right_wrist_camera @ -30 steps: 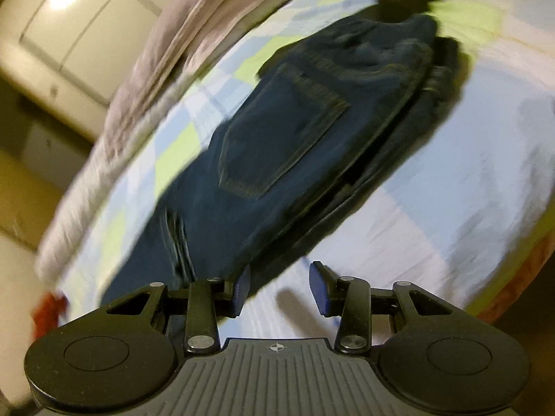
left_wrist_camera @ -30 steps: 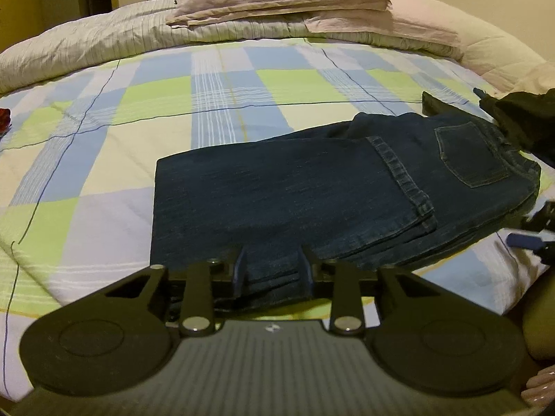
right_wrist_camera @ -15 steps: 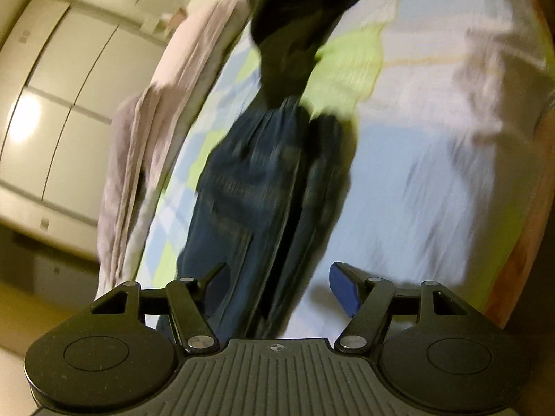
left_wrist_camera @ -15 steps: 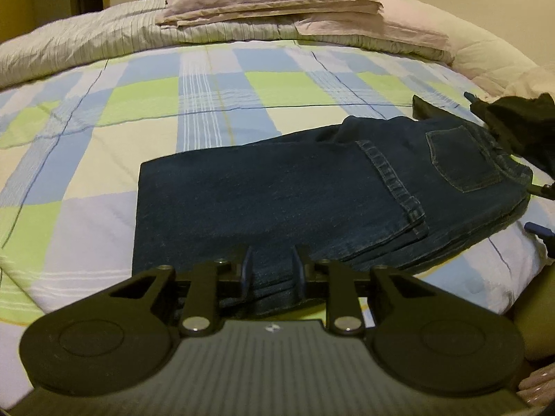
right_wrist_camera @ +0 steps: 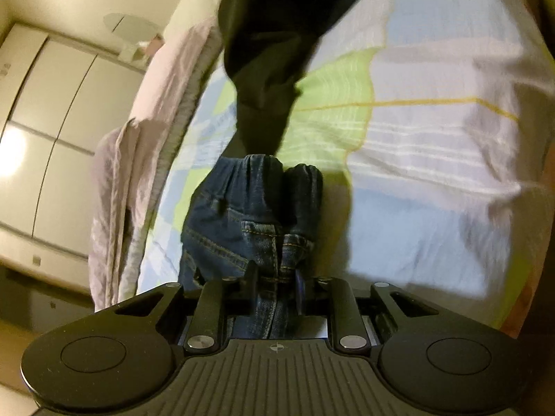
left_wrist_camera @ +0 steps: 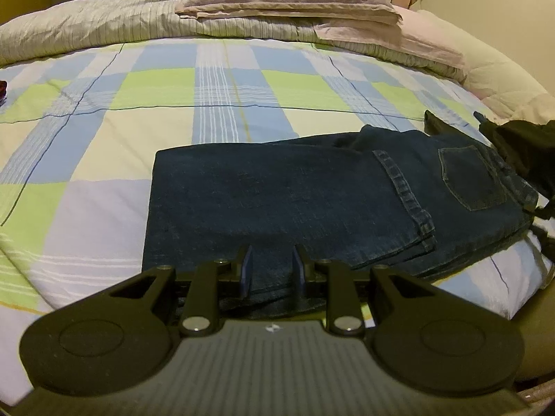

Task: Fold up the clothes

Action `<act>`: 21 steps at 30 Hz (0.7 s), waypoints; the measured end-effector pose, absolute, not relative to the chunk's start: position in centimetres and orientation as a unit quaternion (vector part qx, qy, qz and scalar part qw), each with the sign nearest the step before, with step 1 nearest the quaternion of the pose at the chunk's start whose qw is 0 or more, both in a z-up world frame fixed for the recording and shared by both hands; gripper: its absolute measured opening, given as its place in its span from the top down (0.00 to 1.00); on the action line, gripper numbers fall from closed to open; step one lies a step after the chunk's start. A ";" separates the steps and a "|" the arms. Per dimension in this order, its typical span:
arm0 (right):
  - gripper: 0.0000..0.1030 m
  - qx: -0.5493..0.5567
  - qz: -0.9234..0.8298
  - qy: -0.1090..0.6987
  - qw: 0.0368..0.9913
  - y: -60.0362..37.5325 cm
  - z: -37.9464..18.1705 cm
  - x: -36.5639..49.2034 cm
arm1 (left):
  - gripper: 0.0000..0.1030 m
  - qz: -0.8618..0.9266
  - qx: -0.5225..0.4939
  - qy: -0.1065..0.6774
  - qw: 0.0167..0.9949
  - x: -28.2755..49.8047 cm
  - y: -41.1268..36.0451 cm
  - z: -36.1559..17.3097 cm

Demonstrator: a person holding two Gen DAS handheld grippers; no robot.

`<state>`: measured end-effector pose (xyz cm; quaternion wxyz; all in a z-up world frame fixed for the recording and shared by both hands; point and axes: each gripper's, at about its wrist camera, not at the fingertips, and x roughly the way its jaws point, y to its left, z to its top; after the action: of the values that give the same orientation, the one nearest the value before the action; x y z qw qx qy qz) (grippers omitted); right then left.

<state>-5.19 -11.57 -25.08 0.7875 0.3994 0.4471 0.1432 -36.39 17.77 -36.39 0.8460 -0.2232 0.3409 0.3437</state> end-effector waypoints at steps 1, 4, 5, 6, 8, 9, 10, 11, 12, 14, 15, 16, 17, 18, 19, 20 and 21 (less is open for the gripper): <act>0.65 0.403 0.143 0.445 0.787 -11.5 -25.6 -5.1 | 0.79 0.344 -0.227 0.340 0.845 -36.4 17.9 -36.5; 0.67 0.411 0.159 0.429 0.789 -11.4 -26.6 -5.2 | 0.79 0.345 -0.238 0.339 0.842 -36.8 18.2 -36.9; 0.75 0.400 0.160 0.429 0.794 -11.3 -26.4 -5.3 | 0.79 0.346 -0.241 0.339 0.841 -36.9 18.3 -37.1; 0.78 0.388 0.162 0.428 0.800 -11.1 -26.2 -5.4 | 0.79 0.347 -0.244 0.339 0.840 -37.0 18.4 -37.2; 0.80 0.367 0.168 0.421 0.812 -10.6 -25.6 -5.5 | 0.79 0.349 -0.248 0.337 0.839 -37.3 18.7 -37.8; 0.80 0.352 0.170 0.418 0.820 -10.3 -25.3 -5.6 | 0.79 0.348 -0.249 0.336 0.839 -37.3 19.0 -38.2; 0.80 0.337 0.170 0.418 0.826 -9.9 -25.1 -5.5 | 0.78 0.346 -0.250 0.336 0.839 -37.3 19.1 -38.7; 0.80 0.325 0.168 0.420 0.831 -9.6 -25.2 -5.5 | 0.78 0.345 -0.251 0.337 0.839 -37.2 19.3 -39.1; 0.80 0.316 0.167 0.422 0.833 -9.4 -25.3 -5.5 | 0.78 0.344 -0.249 0.337 0.840 -37.1 19.4 -39.4; 0.80 0.315 0.168 0.426 0.831 -9.5 -25.6 -5.4 | 0.78 0.343 -0.242 0.341 0.841 -36.9 19.4 -39.3; 0.81 0.317 0.168 0.428 0.829 -9.6 -25.7 -5.4 | 0.79 0.343 -0.239 0.343 0.841 -36.8 19.4 -39.2; 0.81 0.312 0.167 0.431 0.830 -9.5 -25.6 -5.4 | 0.79 0.342 -0.242 0.342 0.841 -36.8 19.5 -39.0; 0.81 0.295 0.162 0.433 0.836 -9.0 -25.1 -5.4 | 0.79 0.341 -0.253 0.335 0.842 -37.2 19.7 -38.8; 0.82 0.266 0.157 0.433 0.847 -8.2 -24.4 -5.5 | 0.79 0.340 -0.267 0.325 0.841 -37.8 19.9 -38.6; 0.83 0.225 0.152 0.426 0.863 -7.0 -23.5 -5.7 | 0.79 0.340 -0.280 0.316 0.840 -38.4 20.1 -38.3; 0.84 0.182 0.150 0.413 0.880 -5.6 -22.6 -6.1 | 0.79 0.341 -0.292 0.308 0.839 -39.0 20.4 -38.1; 0.84 0.140 0.152 0.393 0.896 -4.2 -21.6 -6.7 | 0.80 0.343 -0.302 0.300 0.837 -39.8 20.7 -37.8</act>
<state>-6.68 -4.19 -21.56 0.8959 0.1398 0.3933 0.1521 -39.75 20.66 -37.83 0.8372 -0.3016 0.3003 0.3434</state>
